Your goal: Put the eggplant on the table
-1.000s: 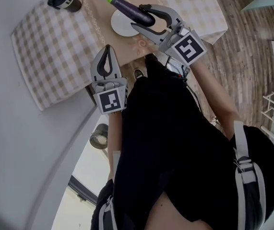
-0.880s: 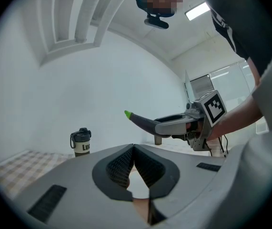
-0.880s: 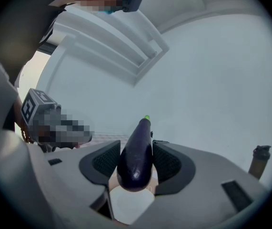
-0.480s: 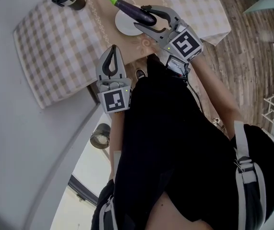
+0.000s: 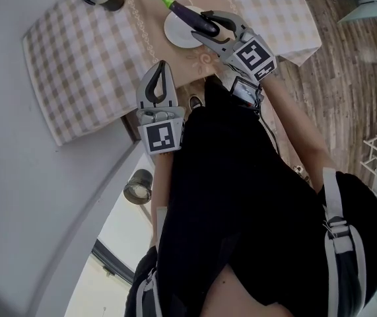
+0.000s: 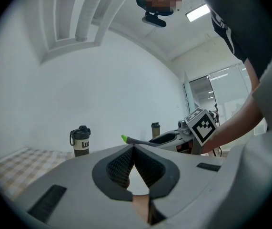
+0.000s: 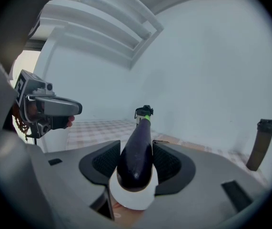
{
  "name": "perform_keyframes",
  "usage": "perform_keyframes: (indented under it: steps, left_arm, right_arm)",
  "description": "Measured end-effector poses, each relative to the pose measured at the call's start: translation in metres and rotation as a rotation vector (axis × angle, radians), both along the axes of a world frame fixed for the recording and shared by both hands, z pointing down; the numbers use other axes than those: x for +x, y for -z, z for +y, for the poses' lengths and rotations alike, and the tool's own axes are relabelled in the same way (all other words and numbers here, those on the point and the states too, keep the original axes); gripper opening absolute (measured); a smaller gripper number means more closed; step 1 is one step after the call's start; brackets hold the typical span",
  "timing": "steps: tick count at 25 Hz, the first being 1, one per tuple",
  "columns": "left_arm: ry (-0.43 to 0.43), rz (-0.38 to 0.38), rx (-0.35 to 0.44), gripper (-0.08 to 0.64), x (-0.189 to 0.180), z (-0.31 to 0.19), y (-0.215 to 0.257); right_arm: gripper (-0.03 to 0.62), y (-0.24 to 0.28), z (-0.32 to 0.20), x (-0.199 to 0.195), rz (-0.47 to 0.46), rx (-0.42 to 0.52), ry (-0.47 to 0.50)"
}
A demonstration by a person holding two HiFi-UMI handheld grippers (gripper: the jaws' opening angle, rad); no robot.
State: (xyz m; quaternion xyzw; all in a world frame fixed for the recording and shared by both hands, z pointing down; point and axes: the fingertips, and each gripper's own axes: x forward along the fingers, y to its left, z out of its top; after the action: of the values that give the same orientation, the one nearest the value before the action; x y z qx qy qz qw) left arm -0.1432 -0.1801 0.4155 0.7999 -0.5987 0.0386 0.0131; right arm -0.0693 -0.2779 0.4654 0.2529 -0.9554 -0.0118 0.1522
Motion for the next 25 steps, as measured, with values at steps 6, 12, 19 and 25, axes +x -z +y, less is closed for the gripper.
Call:
perform_keyframes:
  steps: [6, 12, 19, 25]
  left_arm:
    - [0.002, 0.001, -0.01, -0.008, -0.002, 0.001, -0.003]
    - [0.005, 0.005, -0.016, -0.008, -0.004, 0.003, -0.005]
    - [0.022, 0.006, -0.017, -0.008, -0.01, 0.003, -0.005]
    - [0.038, 0.006, -0.011, -0.008, -0.014, 0.004, -0.006]
  right_arm:
    - [0.219, -0.018, -0.004, -0.001, 0.018, -0.028, 0.003]
    - [0.221, -0.039, -0.005, -0.004, 0.06, -0.062, 0.014]
    - [0.22, -0.057, -0.009, -0.01, 0.078, -0.094, 0.02]
    - [0.221, -0.079, -0.009, -0.01, 0.113, -0.127, 0.026]
